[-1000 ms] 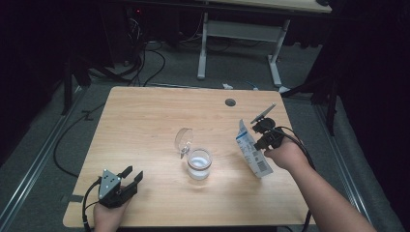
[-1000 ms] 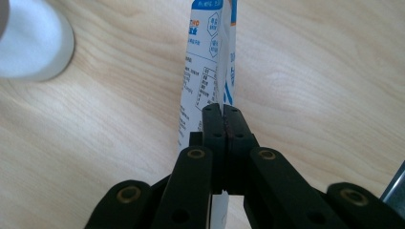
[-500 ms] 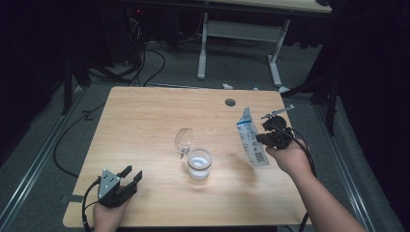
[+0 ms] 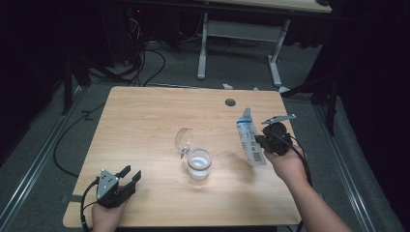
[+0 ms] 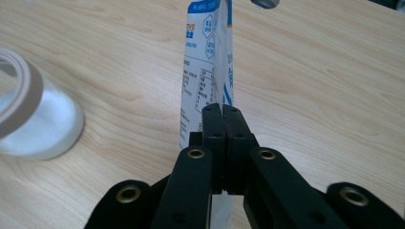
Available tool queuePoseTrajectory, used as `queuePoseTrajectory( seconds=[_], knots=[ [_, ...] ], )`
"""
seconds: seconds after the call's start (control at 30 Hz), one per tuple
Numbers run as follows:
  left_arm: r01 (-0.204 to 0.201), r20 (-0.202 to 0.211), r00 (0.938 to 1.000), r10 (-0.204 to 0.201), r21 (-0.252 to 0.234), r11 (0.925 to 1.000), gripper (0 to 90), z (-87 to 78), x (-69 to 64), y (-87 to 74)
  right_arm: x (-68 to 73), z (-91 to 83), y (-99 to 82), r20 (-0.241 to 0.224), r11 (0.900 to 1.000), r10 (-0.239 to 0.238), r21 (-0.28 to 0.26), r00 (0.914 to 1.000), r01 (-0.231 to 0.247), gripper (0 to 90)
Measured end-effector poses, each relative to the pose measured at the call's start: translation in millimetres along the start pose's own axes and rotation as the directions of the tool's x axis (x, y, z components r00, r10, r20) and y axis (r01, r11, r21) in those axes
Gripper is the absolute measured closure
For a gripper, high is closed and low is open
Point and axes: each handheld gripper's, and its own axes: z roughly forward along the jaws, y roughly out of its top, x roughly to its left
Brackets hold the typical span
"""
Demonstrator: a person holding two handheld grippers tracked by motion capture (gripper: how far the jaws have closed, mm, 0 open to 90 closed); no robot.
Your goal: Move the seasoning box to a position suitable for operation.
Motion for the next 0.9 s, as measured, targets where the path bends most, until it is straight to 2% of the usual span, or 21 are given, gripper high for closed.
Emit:
queuePoseTrajectory(
  seconds=[0.27, 0.43, 0.63, 0.9],
  knots=[
    [0.003, 0.005, 1.0000, -0.003, -0.001, 1.0000, 53.2, 0.7, -0.1, 0.4, 1.1, -0.5, -6.9, 0.006, 0.9994, -0.001, -0.035, 1.0000, 0.002, 89.7],
    [0.002, 0.005, 1.0000, -0.002, 0.001, 1.0000, 53.2, 1.3, 0.5, -0.1, 4.0, -4.5, -7.0, -0.007, 0.9968, -0.001, -0.080, 1.0000, 0.000, 89.7],
    [0.013, -0.004, 0.9999, -0.013, -0.004, 0.9999, 53.2, -1.3, 4.3, 0.0, 9.2, 1.1, -14.5, 0.006, 0.9949, -0.012, -0.100, 0.9999, 0.012, 89.7],
    [0.016, -0.009, 0.9998, -0.016, -0.003, 0.9999, 53.2, -0.9, 5.8, -0.5, 9.3, 4.7, -28.4, 0.011, 0.9841, 0.021, -0.177, 0.9997, -0.018, 89.7]
  ],
)
